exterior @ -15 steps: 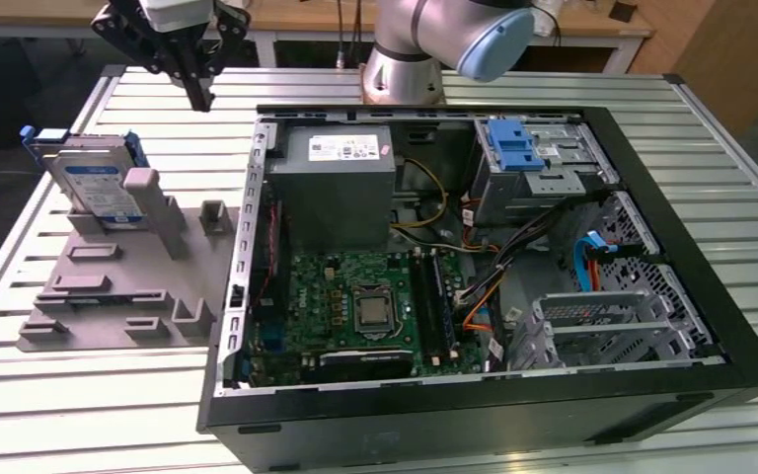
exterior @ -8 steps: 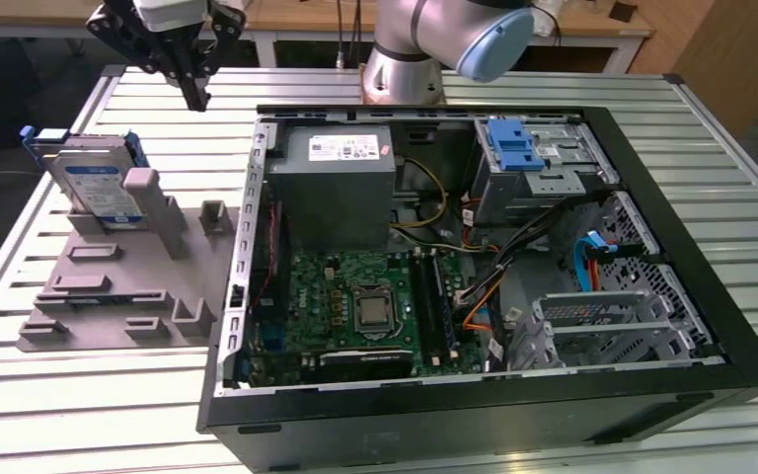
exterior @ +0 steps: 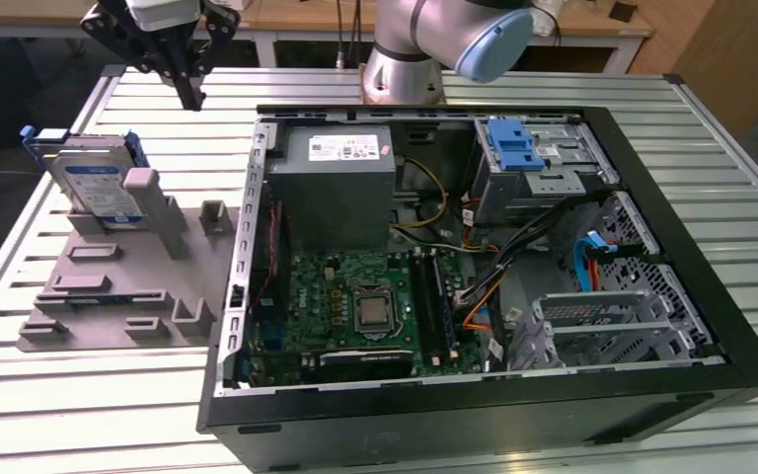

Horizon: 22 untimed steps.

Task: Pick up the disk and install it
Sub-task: 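Reach for the disk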

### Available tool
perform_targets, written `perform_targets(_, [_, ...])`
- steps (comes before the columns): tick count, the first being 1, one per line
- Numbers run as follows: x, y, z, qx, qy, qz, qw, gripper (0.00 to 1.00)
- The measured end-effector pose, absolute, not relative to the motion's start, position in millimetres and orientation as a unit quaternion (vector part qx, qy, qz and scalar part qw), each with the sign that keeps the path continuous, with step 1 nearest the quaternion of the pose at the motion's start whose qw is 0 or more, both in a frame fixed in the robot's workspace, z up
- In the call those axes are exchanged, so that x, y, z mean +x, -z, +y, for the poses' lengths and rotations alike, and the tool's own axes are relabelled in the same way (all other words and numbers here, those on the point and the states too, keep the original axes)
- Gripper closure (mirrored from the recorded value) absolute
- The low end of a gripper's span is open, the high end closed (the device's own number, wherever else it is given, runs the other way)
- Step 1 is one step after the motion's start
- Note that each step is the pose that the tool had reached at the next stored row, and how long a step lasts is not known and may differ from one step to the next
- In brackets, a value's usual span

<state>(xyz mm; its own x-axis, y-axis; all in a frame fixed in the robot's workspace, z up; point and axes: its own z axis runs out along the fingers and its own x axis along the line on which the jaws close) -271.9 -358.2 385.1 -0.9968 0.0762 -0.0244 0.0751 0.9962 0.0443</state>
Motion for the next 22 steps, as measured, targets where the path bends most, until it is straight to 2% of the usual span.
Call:
perform_targets(16, [-283.3, -384.2, -350.4, 0.038, -0.022, 0.999, 0.013, 0.89])
perform_targets(22, [-293.3, -384.1, -344.8, 0.038, -0.022, 0.999, 0.008, 0.89])
